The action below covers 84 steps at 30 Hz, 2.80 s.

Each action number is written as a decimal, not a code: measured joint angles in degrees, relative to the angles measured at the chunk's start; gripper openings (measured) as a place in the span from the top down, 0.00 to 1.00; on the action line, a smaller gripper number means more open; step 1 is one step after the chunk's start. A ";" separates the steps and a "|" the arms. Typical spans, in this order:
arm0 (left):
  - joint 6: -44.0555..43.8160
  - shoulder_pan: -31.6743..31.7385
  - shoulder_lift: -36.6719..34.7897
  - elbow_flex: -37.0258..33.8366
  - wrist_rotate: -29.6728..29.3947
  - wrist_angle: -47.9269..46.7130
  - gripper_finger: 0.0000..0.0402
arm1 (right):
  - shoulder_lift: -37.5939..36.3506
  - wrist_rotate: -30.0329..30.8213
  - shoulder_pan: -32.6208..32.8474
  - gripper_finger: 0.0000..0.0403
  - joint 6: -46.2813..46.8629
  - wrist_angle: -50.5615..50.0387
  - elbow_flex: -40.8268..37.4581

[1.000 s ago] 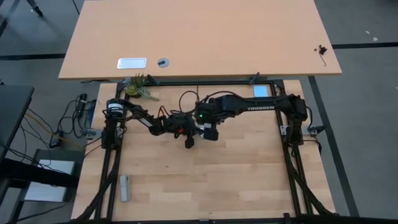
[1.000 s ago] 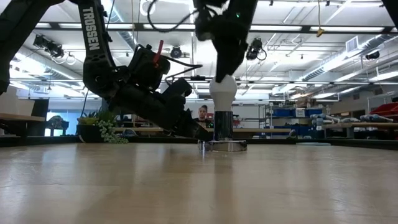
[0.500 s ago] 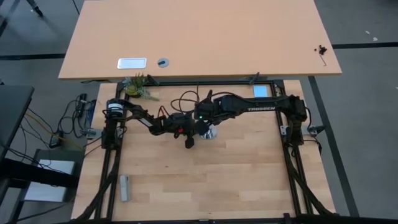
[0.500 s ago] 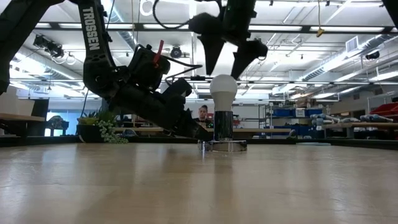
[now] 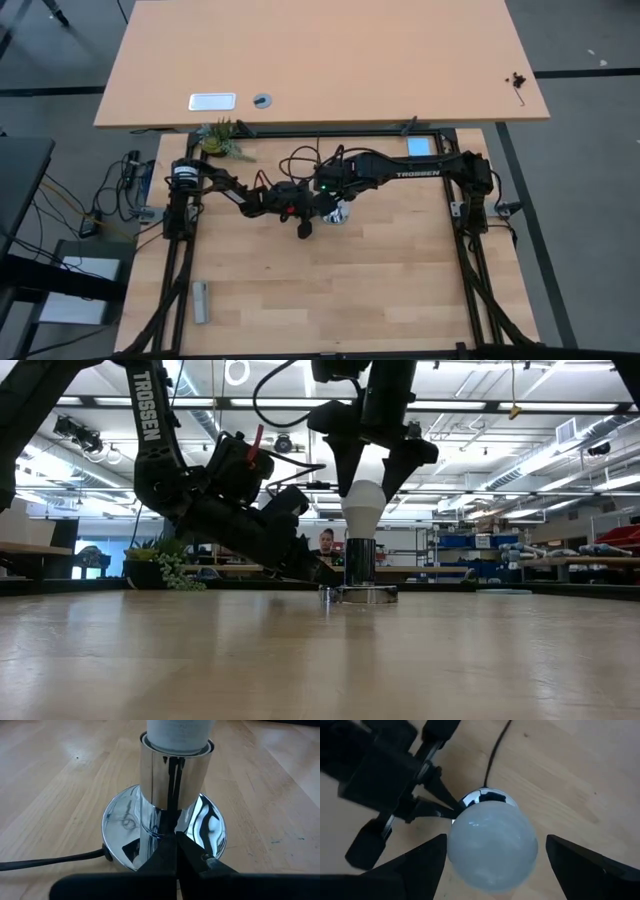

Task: Screw lightbulb
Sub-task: Remove the white lightbulb from the silver lamp

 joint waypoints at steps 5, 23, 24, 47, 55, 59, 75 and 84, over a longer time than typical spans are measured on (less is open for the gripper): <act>0.02 0.00 0.00 0.00 0.00 0.00 1.00 | 0.00 -3.66 -0.84 0.24 -11.55 0.06 -0.02; 0.33 0.00 0.00 0.00 0.00 0.04 1.00 | 0.10 -10.16 -3.69 0.25 -65.86 1.55 0.78; 0.33 0.00 0.00 0.00 -0.01 0.04 1.00 | 0.13 -9.61 -3.40 0.23 -63.64 1.64 1.10; 0.07 0.00 0.00 0.00 0.61 -0.05 1.00 | 3.51 -7.50 -2.09 0.19 -0.18 -3.54 4.17; 0.09 -0.02 0.00 0.00 0.80 -0.03 1.00 | 4.74 -9.83 -2.42 0.32 -13.56 -4.96 4.57; 0.11 -0.02 0.01 0.06 0.78 -0.04 1.00 | 4.83 -10.31 -3.22 0.33 -30.29 -6.39 5.22; 0.30 -0.02 -0.02 0.00 0.63 -0.03 1.00 | 4.57 -8.01 -2.46 0.18 -49.90 -8.85 6.52; 0.17 -0.02 -0.02 0.00 0.66 -0.04 1.00 | 4.57 -7.60 -2.11 0.17 -27.56 -9.22 10.80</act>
